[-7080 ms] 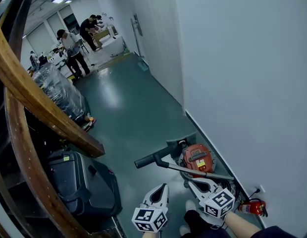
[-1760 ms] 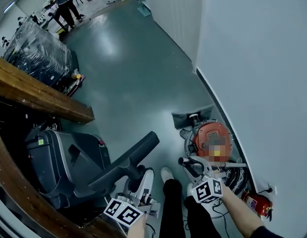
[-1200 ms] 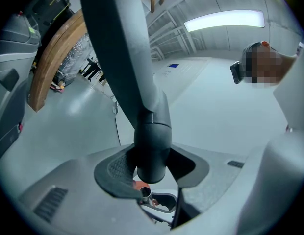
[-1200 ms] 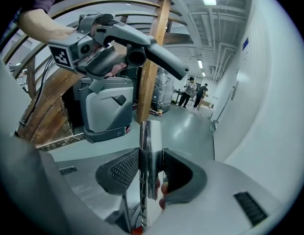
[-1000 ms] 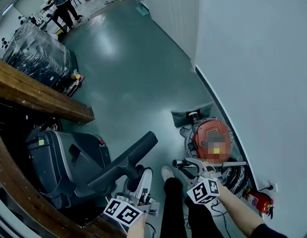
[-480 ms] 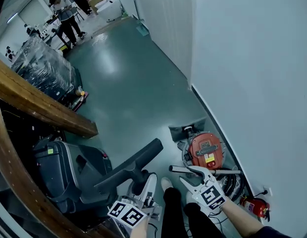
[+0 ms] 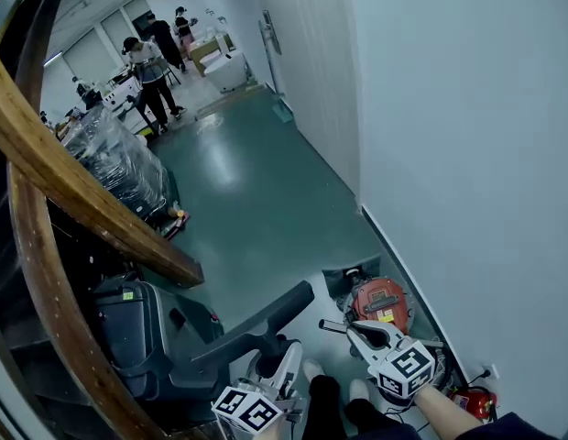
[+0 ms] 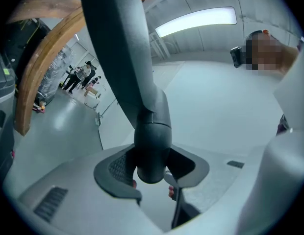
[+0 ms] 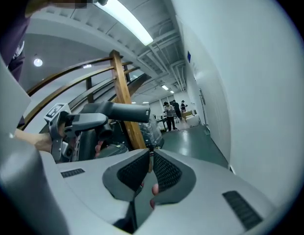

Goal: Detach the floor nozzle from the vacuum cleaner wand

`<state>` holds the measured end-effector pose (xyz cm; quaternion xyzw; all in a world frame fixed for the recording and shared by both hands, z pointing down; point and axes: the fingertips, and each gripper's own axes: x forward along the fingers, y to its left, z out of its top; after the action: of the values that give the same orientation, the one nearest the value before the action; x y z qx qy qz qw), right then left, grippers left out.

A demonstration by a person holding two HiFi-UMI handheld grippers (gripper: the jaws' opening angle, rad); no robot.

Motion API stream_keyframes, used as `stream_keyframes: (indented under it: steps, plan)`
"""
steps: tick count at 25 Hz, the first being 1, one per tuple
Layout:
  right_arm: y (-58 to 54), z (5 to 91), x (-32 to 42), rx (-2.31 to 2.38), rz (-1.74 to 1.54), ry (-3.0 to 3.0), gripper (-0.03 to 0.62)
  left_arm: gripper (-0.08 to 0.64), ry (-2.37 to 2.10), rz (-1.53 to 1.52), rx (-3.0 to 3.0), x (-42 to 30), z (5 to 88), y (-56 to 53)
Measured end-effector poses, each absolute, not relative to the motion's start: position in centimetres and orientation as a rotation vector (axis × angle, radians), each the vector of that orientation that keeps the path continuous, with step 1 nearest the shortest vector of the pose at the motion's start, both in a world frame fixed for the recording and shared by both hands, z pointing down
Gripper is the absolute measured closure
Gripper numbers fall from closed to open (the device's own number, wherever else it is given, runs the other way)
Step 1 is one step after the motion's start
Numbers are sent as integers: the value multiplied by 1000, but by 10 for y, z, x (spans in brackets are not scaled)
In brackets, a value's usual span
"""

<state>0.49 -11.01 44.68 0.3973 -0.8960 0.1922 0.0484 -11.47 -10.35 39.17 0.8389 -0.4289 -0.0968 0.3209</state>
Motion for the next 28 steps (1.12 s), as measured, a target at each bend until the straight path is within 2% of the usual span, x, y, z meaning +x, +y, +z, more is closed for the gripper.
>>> stream_keyframes:
  steps: [8,16,28]
  plan:
    - [-87,372,0,1272,776,-2883,568,382,-1098,-299,2276,-119,340,-84]
    - [-78,315,-11,1389,720,-2969,575,382,-1000,-349,2377,-113,299,-78]
    - [-53,293,-21,1524,622,-2934,575,382,-923,-372,2424,-128,283,-63]
